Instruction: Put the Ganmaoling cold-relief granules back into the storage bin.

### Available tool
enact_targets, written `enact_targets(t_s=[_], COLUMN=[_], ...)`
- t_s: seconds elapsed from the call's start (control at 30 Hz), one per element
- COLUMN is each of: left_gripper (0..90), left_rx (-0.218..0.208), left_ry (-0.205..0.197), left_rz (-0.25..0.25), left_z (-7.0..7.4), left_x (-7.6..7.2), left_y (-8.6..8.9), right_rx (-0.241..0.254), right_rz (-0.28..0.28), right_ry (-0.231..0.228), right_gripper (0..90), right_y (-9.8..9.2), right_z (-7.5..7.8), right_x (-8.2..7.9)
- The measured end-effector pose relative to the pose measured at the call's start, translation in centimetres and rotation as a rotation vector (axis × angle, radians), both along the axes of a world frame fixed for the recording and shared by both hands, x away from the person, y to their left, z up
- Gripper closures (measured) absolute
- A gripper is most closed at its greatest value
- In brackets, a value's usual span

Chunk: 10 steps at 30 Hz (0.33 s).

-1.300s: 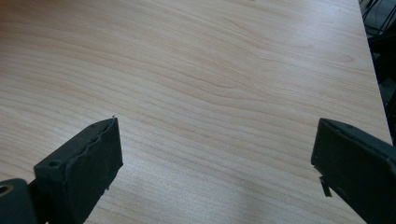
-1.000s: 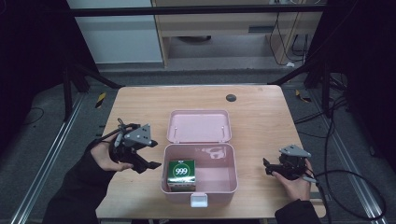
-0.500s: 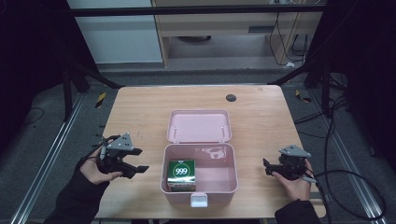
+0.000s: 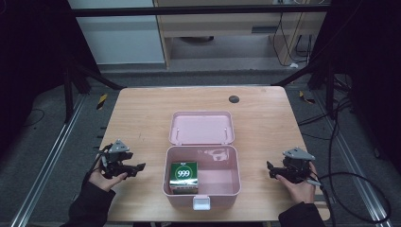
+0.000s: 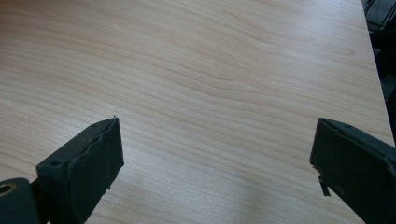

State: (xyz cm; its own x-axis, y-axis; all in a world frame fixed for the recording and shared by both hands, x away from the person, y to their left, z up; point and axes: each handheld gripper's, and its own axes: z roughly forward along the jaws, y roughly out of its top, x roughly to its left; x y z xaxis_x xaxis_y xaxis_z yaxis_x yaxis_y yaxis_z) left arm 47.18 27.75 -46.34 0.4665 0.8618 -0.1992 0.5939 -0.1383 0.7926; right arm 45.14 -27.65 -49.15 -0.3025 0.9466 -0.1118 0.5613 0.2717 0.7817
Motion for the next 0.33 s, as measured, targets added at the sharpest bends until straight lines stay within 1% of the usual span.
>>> enact_targets(t_s=[0.07,0.1,0.13,0.17,0.2,0.23,0.27,0.3,0.33], left_gripper=[26.9,26.6,26.1,25.0,24.6,24.5,24.0,23.6,23.1], left_rx=[0.023,0.026,0.026,0.019,0.043,0.04,0.026,0.021,0.021], left_ry=[-0.005,-0.01,-0.01,-0.014,-0.01,-0.012,-0.014,-0.011,-0.011], left_rz=[0.048,0.082,0.082,0.123,0.166,0.188,0.213,0.226,0.226], left_z=[-0.5,-0.8,-0.8,-1.1,-1.4,-1.6,-1.8,-2.0,-2.0], left_x=[0.2,0.4,0.4,0.6,0.7,0.8,0.9,1.0,1.0], left_y=[0.6,0.9,0.9,1.4,2.4,2.7,3.1,3.6,3.6], right_rx=[-0.006,-0.009,-0.009,-0.006,-0.009,-0.007,-0.008,-0.01,-0.01], right_rz=[-0.003,-0.003,-0.003,-0.001,-0.002,-0.001,0.0,-0.001,-0.001], right_ry=[0.005,0.008,0.008,0.016,0.021,0.021,0.021,0.022,0.022], right_gripper=[2.9,2.8,2.8,2.8,2.8,2.8,2.7,2.8,2.8], right_y=[0.0,0.0,0.0,0.1,0.2,0.1,0.1,0.1,0.1], right_z=[0.0,-0.1,-0.1,-0.1,-0.2,-0.2,-0.2,-0.2,-0.2], right_x=[0.0,0.0,0.0,0.0,0.0,0.1,0.1,0.1,0.1])
